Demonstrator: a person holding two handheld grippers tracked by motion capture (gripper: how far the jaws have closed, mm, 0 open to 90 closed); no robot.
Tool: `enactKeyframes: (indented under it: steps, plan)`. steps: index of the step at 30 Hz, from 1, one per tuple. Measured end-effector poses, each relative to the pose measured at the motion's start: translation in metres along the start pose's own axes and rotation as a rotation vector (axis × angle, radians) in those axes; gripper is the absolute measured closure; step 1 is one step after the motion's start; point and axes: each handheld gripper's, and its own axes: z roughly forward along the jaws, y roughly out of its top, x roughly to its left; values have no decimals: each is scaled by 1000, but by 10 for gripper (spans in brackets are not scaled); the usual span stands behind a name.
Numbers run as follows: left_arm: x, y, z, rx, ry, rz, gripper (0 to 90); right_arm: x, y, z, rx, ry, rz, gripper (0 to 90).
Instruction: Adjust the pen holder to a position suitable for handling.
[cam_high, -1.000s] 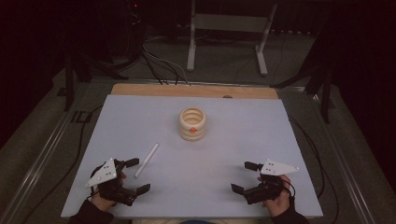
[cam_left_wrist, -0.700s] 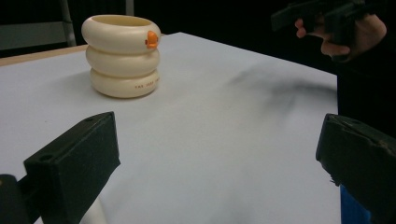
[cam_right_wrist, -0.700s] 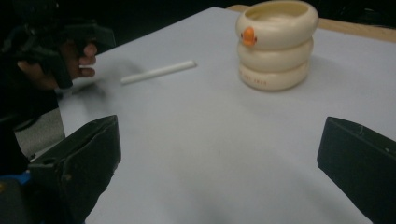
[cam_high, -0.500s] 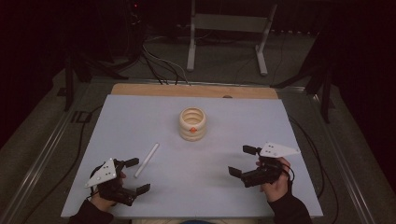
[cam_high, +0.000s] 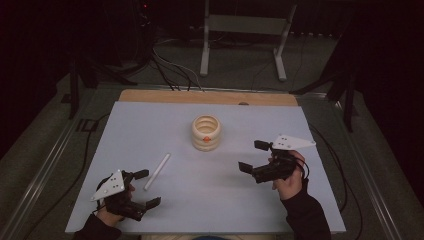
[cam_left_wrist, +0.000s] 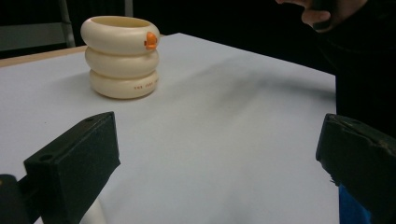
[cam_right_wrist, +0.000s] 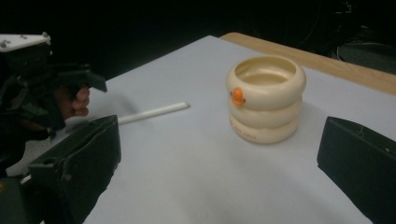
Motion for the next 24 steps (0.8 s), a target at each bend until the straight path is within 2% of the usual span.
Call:
enactKeyframes:
  steps: [6,15,21,24]
  plan:
    - [0,0,0,-4,1,4,0,0,14,11,7,-2,-25,0]
    - [0,0,-1,-8,-1,0,0,-5,33,28,5,-21,2,0]
    - [0,0,-1,-9,-3,-3,0,-16,44,35,-8,-16,54,0]
    - [0,1,-1,-8,-5,0,0,-23,50,40,-2,-54,104,0]
